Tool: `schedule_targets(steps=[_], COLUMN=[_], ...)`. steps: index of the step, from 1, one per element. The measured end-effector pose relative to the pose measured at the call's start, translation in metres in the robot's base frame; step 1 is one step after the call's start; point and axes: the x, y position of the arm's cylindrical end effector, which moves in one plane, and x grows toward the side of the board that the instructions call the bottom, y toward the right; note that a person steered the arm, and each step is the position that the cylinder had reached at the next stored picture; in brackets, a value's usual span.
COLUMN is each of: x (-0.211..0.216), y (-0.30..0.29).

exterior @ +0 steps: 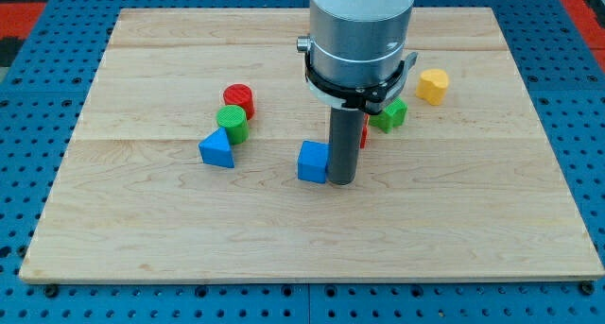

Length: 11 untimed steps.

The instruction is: Move the blue triangle towards the left center

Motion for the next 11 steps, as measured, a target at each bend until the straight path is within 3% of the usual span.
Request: schedule_targets(steps=[2,3,4,5,8,9,10,11], x=[-0.009,0.023,0.056,0.046,-0.063,-0.09,-0.109,-0.119], y=[-0.021,-0.01,-0.058,-0.095,-0.149,-0.143,-0.186,-0.154])
